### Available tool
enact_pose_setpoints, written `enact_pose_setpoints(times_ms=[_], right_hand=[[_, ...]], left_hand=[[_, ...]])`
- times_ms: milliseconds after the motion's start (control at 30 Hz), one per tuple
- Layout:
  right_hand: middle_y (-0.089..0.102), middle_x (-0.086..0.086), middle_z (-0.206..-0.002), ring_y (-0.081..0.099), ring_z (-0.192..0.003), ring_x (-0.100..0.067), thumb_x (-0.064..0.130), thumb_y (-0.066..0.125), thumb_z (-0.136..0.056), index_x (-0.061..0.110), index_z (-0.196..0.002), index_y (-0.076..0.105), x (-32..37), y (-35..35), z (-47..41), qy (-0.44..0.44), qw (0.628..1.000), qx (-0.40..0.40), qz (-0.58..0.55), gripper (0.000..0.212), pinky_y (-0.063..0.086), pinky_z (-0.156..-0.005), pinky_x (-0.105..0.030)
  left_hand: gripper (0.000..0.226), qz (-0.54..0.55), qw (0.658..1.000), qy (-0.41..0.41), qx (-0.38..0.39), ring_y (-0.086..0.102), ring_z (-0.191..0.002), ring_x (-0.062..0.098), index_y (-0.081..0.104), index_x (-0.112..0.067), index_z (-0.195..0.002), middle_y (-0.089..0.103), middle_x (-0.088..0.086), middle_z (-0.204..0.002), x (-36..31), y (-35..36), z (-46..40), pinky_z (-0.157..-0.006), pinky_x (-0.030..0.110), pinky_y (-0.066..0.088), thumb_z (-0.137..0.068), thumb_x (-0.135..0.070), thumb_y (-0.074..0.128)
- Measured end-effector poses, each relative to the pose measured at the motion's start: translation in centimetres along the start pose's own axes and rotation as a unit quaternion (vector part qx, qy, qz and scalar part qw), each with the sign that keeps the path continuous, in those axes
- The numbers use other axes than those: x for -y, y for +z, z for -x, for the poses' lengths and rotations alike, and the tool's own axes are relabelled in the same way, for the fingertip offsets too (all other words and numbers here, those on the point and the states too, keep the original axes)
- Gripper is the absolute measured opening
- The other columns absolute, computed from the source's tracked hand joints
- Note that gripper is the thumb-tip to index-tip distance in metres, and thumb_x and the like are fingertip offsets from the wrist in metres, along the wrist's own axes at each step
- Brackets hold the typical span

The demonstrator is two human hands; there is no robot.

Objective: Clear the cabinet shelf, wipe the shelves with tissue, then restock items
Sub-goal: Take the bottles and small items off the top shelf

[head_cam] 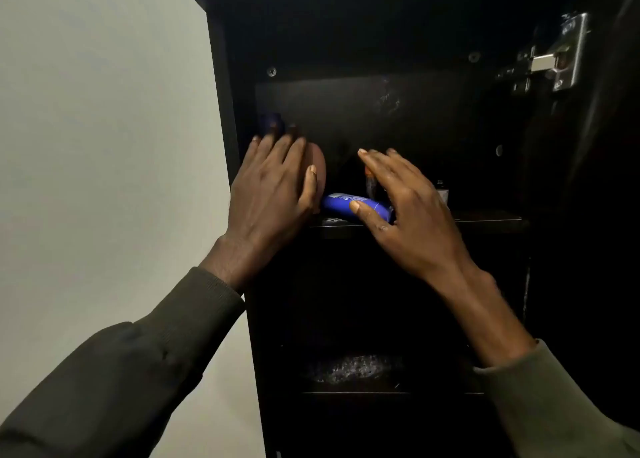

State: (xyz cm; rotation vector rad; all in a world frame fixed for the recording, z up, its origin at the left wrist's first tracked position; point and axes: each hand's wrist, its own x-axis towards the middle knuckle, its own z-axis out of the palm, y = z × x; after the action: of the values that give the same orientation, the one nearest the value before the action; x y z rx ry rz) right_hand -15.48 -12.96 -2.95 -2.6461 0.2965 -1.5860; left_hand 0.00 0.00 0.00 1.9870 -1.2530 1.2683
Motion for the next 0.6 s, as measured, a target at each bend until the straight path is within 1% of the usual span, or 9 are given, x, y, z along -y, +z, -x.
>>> enact_pose_setpoints(times_ms=[100,167,233,333,400,533,600], right_hand=[[0.049,0.001,-0.144,0.037,-0.137,-0.014,0.038,0.068,-0.086,0.022,-0.145,0.043,-0.3,-0.1,0.2,-0.002,1.000,0.010,0.003,0.067,0.034,-0.114,-0.036],[0.055,0.002,-0.136,0.043,-0.128,-0.013,0.037,0.071,-0.083,0.022,-0.141,0.049,-0.3,-0.1,0.4,0.008,1.000,0.022,0.006,0.064,0.036,-0.107,-0.028],[0.058,0.003,-0.131,0.047,-0.121,-0.012,0.035,0.072,-0.082,0.022,-0.138,0.053,-0.4,-0.2,0.6,0.011,1.000,0.021,0.008,0.061,0.036,-0.100,-0.023],[0.059,0.003,-0.129,0.049,-0.118,-0.012,0.033,0.072,-0.082,0.021,-0.135,0.056,-0.5,-0.2,0.7,0.017,0.999,0.040,0.014,0.056,0.036,-0.097,-0.022],[0.060,0.002,-0.128,0.050,-0.117,-0.012,0.032,0.072,-0.083,0.021,-0.134,0.056,-0.7,-0.2,0.7,0.018,0.999,0.048,0.012,0.054,0.036,-0.096,-0.021],[0.060,0.000,-0.126,0.051,-0.114,-0.012,0.030,0.071,-0.085,0.021,-0.133,0.056,-0.7,-0.4,0.7,0.024,0.998,0.063,0.006,0.051,0.037,-0.093,-0.022],[0.060,0.001,-0.125,0.051,-0.113,-0.011,0.029,0.071,-0.085,0.022,-0.133,0.056,-0.8,-0.4,0.7,0.027,0.997,0.068,0.002,0.050,0.037,-0.093,-0.022]], left_hand=[[0.052,-0.005,1.000,0.008,-0.001,0.044,-0.138,0.034,0.052,-0.008,-0.141,0.055,0.013,-0.144,0.1,0.1,-0.2,-0.122,0.044,0.023,-0.099,-0.036,0.040],[0.051,-0.007,1.000,0.010,0.006,0.047,-0.136,0.034,0.053,-0.008,-0.139,0.057,0.013,-0.141,0.0,0.2,-0.4,-0.122,0.044,0.024,-0.098,-0.036,0.042],[0.048,-0.005,1.000,0.017,0.007,0.048,-0.134,0.035,0.055,-0.009,-0.137,0.059,0.012,-0.138,0.1,0.3,-0.8,-0.121,0.045,0.025,-0.097,-0.035,0.045],[0.046,-0.008,1.000,0.012,0.026,0.049,-0.132,0.033,0.054,-0.012,-0.136,0.060,0.011,-0.136,0.0,0.2,-1.3,-0.122,0.046,0.024,-0.099,-0.036,0.048],[0.045,-0.004,0.999,0.012,0.039,0.047,-0.134,0.033,0.054,-0.013,-0.137,0.061,0.010,-0.136,-0.2,0.3,-1.6,-0.122,0.046,0.022,-0.100,-0.038,0.046],[0.045,0.005,0.999,0.018,0.037,0.042,-0.139,0.031,0.053,-0.012,-0.138,0.060,0.011,-0.137,-0.6,0.3,-1.8,-0.121,0.044,0.022,-0.101,-0.037,0.045],[0.045,0.001,0.999,0.021,0.036,0.044,-0.137,0.032,0.054,-0.011,-0.136,0.060,0.012,-0.135,-0.7,0.3,-1.9,-0.120,0.043,0.024,-0.100,-0.037,0.046]])
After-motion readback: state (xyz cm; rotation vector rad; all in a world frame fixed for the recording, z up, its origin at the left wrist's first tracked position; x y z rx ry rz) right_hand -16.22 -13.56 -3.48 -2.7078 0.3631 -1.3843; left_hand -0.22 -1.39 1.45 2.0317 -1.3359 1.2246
